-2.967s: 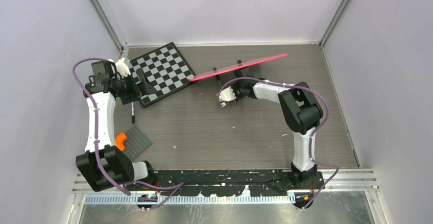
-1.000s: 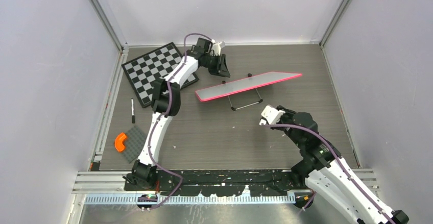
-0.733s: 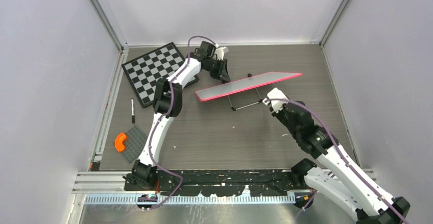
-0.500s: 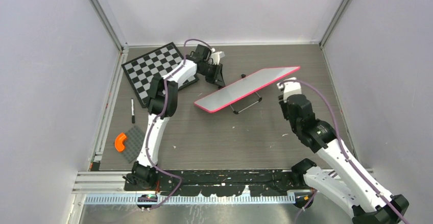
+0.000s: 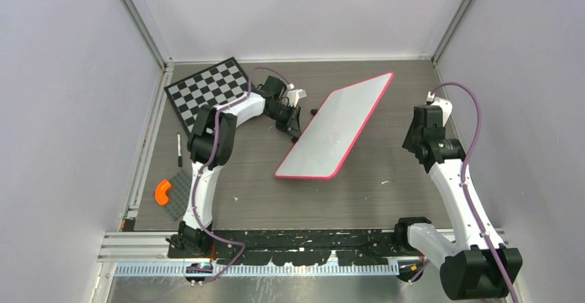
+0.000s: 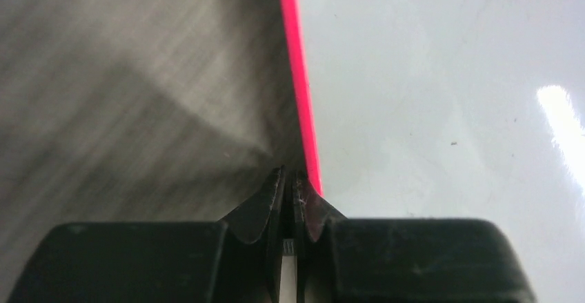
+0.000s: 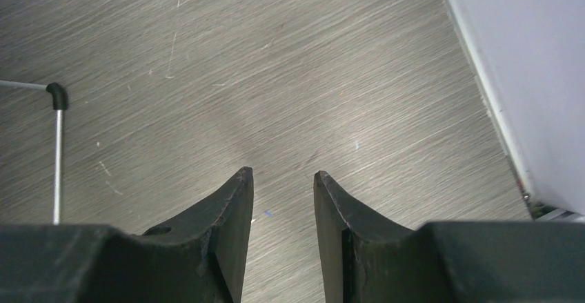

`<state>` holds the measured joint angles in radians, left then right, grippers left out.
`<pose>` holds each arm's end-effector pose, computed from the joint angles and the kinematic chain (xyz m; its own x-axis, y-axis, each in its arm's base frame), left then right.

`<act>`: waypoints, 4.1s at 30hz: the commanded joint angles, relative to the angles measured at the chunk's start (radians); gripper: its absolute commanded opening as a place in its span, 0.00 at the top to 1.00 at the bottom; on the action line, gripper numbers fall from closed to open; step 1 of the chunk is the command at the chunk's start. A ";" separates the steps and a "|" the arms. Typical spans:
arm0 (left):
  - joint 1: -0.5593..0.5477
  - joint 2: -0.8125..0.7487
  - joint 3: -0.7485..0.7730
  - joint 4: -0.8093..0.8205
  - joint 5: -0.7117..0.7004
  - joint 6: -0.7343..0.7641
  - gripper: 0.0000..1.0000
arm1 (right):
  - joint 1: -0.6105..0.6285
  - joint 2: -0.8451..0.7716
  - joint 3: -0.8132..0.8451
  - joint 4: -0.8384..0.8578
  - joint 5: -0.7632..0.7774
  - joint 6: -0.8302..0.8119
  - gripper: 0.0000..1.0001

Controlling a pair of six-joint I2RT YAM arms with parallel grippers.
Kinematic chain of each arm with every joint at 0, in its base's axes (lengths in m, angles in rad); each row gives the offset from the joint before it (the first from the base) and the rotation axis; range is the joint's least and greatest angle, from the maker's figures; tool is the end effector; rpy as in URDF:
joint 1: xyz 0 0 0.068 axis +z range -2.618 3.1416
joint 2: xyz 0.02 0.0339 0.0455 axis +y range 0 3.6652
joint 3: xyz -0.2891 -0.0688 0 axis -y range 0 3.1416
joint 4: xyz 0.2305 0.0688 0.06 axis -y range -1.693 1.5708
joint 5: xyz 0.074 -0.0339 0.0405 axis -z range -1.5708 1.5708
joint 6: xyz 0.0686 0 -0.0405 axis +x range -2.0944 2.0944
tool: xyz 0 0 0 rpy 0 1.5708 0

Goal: Write a sentence on the whiteboard
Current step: Adjust the whiteboard at the center of the board.

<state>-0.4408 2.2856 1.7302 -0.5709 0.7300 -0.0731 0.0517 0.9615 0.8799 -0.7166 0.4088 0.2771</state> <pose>0.4244 -0.2508 0.1483 -0.8565 0.3439 -0.3849 0.5161 0.5783 -0.6319 0.1859 -0.0177 0.2935 -0.6250 0.2190 -0.7492 0.4165 0.9053 -0.0828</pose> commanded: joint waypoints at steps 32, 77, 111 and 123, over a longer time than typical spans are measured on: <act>-0.016 0.094 0.441 -0.295 -0.035 1.045 0.44 | -0.162 0.142 0.126 -0.027 -0.357 0.089 0.61; -0.041 -0.190 -0.100 0.116 -0.461 0.398 1.00 | -0.321 0.280 0.340 0.013 -0.345 0.108 0.62; -0.383 -0.027 0.045 -0.072 -1.069 -0.611 0.86 | -0.441 0.094 0.259 -0.173 -0.629 -0.031 0.46; -0.392 -0.210 -0.085 0.102 -0.864 -0.510 0.38 | -0.343 0.062 0.138 -0.113 -0.680 -0.153 0.33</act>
<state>-0.7967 2.1956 1.7191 -0.5911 -0.3008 -0.6151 -0.3618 1.0687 1.0649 -0.9009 -0.2626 0.1585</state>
